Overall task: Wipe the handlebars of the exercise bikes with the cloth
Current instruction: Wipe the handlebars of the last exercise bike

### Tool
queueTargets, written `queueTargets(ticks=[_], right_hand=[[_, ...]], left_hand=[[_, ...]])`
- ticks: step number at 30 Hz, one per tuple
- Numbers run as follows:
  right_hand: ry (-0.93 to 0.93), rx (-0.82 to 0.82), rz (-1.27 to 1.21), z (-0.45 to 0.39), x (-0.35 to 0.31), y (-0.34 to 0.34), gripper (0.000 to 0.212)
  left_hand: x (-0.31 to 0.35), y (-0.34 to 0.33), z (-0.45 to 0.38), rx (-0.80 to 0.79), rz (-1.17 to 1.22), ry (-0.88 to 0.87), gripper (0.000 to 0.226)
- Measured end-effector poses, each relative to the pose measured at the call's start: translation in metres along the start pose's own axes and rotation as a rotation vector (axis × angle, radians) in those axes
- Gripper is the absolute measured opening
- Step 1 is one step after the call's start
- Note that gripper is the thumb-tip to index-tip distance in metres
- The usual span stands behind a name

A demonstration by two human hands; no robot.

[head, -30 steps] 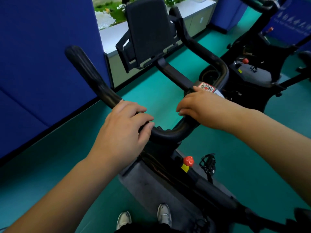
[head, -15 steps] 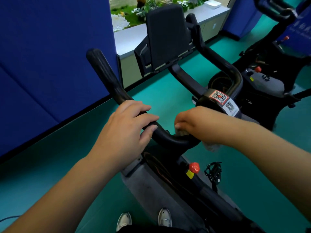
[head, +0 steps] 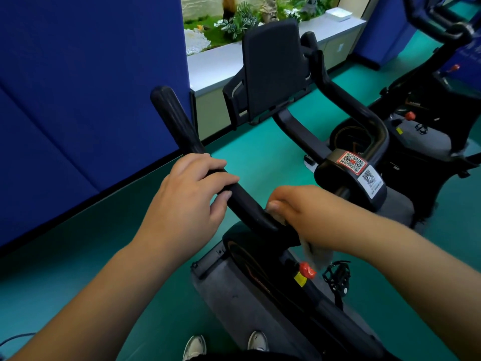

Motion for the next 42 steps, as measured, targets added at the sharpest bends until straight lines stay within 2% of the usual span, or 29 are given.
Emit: queueTargets(ticks=[6, 9, 11, 13, 17, 21, 25, 27, 29, 31, 33, 35, 38, 42], right_hand=[[-0.097, 0.287, -0.455, -0.013, 0.009, 0.015, 0.026], [-0.003, 0.471, -0.563, 0.0, 0.007, 0.042, 0.02], [0.094, 0.52, -0.618, 0.005, -0.006, 0.05, 0.019], [0.19, 0.519, -0.676, 0.006, -0.024, 0.05, 0.023], [0.291, 0.494, -0.763, 0.002, -0.052, 0.047, 0.034], [0.313, 0.433, -0.876, -0.005, -0.066, 0.033, 0.034], [0.283, 0.284, -0.924, -0.009, -0.075, 0.007, 0.049], [0.258, 0.214, -0.858, -0.008, -0.081, -0.005, 0.049], [0.231, 0.224, -0.653, -0.006, -0.089, -0.009, 0.037], [0.217, 0.334, -0.449, -0.004, -0.098, -0.002, 0.024], [0.205, 0.464, -0.392, -0.005, -0.103, 0.004, 0.017], [0.141, 0.485, -0.62, -0.013, -0.099, 0.001, 0.011], [0.069, 0.306, -1.082, -0.029, -0.1, -0.023, 0.007], [0.103, 0.132, -1.316, -0.033, -0.109, -0.043, 0.023]], left_hand=[[0.0, 0.004, -0.002, -0.004, 0.021, 0.007, 0.027], [0.004, 0.021, -0.002, 0.042, 0.152, 0.06, 0.031], [0.01, 0.037, -0.002, 0.097, 0.292, 0.09, 0.035], [0.02, 0.05, -0.002, 0.126, 0.378, 0.078, 0.037], [0.028, 0.058, -0.003, 0.081, 0.38, 0.031, 0.033], [0.021, 0.065, 0.005, 0.035, 0.329, 0.033, 0.02], [0.001, 0.07, 0.017, -0.019, 0.224, 0.123, 0.011], [-0.012, 0.078, 0.024, 0.001, 0.222, 0.172, 0.01], [-0.026, 0.091, 0.03, 0.061, 0.234, 0.22, 0.009], [-0.036, 0.104, 0.036, 0.148, 0.231, 0.244, 0.008], [-0.036, 0.115, 0.044, 0.254, 0.184, 0.231, 0.01], [-0.029, 0.12, 0.054, 0.361, 0.131, 0.184, 0.008], [-0.027, 0.111, 0.065, 0.451, 0.096, 0.133, 0.009], [-0.043, 0.103, 0.071, 0.466, 0.146, 0.193, 0.009]])
Point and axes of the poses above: each hand's wrist, its own z-axis away from the middle knuckle, its own y-axis out of the back of the hand, x = y × z, the point moved 10 cm from there along -z, towards the middle knuckle, and after that the axes turned 4 degrees about y, right-handed, at the moved point
